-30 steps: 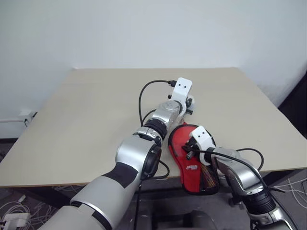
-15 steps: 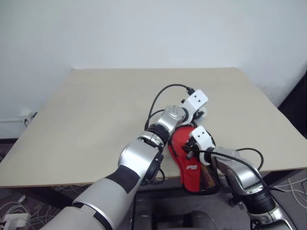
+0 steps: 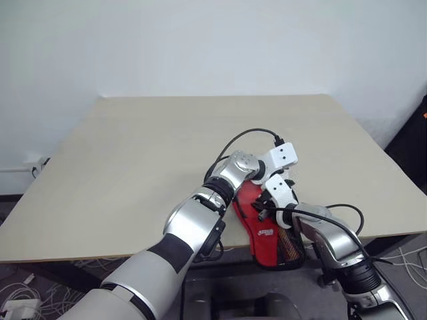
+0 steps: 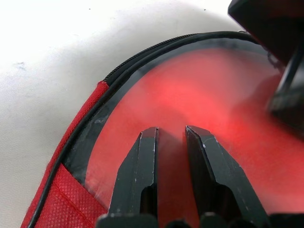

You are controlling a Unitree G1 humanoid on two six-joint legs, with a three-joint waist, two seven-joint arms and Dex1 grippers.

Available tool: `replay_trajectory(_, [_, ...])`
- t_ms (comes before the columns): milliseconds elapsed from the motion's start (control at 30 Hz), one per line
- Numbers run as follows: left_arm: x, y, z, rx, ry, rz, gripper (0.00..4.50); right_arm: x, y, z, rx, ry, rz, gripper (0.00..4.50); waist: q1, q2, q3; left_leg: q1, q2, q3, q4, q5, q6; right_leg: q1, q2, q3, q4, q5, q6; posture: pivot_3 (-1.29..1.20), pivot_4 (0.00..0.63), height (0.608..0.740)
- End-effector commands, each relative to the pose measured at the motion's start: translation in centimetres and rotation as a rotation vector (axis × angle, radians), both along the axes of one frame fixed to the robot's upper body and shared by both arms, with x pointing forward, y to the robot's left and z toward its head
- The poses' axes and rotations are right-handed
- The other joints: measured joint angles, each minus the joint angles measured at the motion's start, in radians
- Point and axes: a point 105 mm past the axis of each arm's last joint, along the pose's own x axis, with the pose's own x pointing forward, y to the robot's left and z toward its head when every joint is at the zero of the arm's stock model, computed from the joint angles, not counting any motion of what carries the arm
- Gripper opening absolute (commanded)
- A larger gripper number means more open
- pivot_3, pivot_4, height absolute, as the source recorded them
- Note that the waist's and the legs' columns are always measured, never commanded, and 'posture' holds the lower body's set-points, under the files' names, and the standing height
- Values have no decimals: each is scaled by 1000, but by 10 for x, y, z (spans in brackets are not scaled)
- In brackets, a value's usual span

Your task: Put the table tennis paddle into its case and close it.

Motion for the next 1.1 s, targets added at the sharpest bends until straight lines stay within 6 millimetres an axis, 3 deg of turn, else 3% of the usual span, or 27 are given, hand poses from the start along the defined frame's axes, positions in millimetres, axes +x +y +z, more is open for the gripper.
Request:
replay_trajectory(33, [0,-4,27,-94,6,-58,3478,-12,-9,-39,-80,144,-13,966,-2,0,0,0,0,0,0,0,0,0,0,0,0,0,0,0,0,724])
replay_trajectory(133, [4,-1,39,-154,42,-42,3478,-12,-8,-38,-79,144,-4,966,-2,0,0,-1,0,0,0,1,1,-1,0,0,0,0,0,0,0,724])
replay_trajectory(233, [6,4,47,-176,66,-51,4368,-14,-6,-37,-71,144,10,966,-3,0,0,-1,0,0,0,1,1,-1,0,0,0,0,0,0,0,724])
replay_trajectory(267, [5,5,50,-191,89,-56,4471,-14,-6,-37,-69,145,13,966,-3,0,0,-1,0,1,0,1,1,-1,0,0,0,0,0,0,0,724])
replay_trajectory(400, [1,12,62,-210,126,-137,4471,-15,-4,-34,-55,140,30,966,-2,0,0,-1,0,1,0,1,2,-2,0,1,1,1,1,0,0,724])
replay_trajectory(567, [13,33,89,-303,157,-100,4471,-14,-5,-29,-25,126,32,966,-1,0,0,-2,0,1,1,1,1,-3,0,1,1,1,1,0,0,724])
replay_trajectory(733, [27,76,116,-406,172,-44,4471,-10,-8,-17,35,106,18,966,2,1,0,-2,0,1,1,0,1,-3,0,1,0,0,1,0,0,724])
replay_trajectory(933, [36,114,113,-411,173,36,4471,0,-10,24,203,-17,18,966,5,0,0,-3,-1,1,3,1,0,-1,-1,1,0,1,2,0,0,724])
replay_trajectory(1100, [30,135,79,-283,187,35,4471,9,-18,61,353,-103,5,966,0,1,1,-3,0,4,2,3,-3,-3,0,2,1,1,3,0,0,724])
